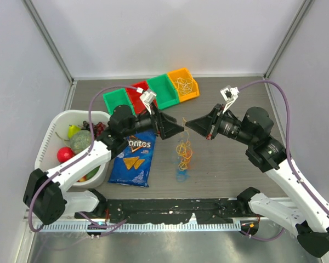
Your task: Untangle the cables
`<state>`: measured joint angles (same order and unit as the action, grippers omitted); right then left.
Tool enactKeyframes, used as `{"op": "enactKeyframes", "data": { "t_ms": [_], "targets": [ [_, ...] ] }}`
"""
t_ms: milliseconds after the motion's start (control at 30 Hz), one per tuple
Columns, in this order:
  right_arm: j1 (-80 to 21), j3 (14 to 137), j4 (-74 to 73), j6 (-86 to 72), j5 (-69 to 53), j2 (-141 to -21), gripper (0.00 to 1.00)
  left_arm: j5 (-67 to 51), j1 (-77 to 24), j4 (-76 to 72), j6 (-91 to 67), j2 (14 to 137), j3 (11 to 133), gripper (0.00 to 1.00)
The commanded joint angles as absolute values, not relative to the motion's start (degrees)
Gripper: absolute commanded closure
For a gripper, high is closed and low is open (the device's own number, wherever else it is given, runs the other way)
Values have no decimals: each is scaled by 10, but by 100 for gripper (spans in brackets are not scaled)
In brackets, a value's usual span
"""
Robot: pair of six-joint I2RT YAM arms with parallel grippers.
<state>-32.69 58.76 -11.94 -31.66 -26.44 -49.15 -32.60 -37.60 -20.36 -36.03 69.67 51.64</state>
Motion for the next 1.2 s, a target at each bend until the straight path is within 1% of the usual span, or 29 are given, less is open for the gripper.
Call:
{"op": "enactKeyframes", "data": {
  "t_ms": [0, 167, 333, 400, 467, 533, 667, 733, 767, 800, 833, 900, 1033, 1167],
  "targets": [
    [-330, 590, -22, -342, -301, -487, 99, -350, -381, -263, -385, 720, 512, 17],
    [-330, 584, 46, -386, -332, -498, 99, -323, -381, -260, -394, 747, 516, 19],
    [-332, 586, 158, -467, -345, -521, 99, -261, -381, -180, -371, 784, 535, 17],
    [-333, 604, 187, -482, -338, -535, 99, -254, -386, -162, -364, 801, 543, 18],
    [-334, 648, 196, -475, -331, -550, 99, -271, -395, -171, -369, 816, 545, 17],
    [-334, 692, 170, -450, -316, -568, 99, -286, -409, -173, -371, 834, 551, 15],
    [-334, 792, 101, -389, -280, -598, 99, -275, -432, -128, -361, 864, 565, 15],
    [-334, 854, 68, -360, -272, -620, 99, -255, -433, -93, -356, 886, 576, 17],
    [-334, 873, 41, -335, -259, -624, 99, -240, -432, -64, -352, 897, 587, 18],
    [-334, 918, 9, -324, -250, -632, 99, -227, -432, -25, -348, 911, 598, 19],
    [-334, 938, 4, -302, -234, -639, 99, -216, -432, -4, -345, 926, 609, 19],
    [-334, 1015, -46, -278, -213, -652, 99, -218, -432, 29, -342, 947, 628, 21],
    [-335, 1073, -68, -252, -192, -671, 99, -218, -432, 23, -352, 959, 627, 21],
    [-334, 1087, -89, -231, -183, -679, 99, -201, -430, 35, -333, 934, 631, 22]
  ]
}}
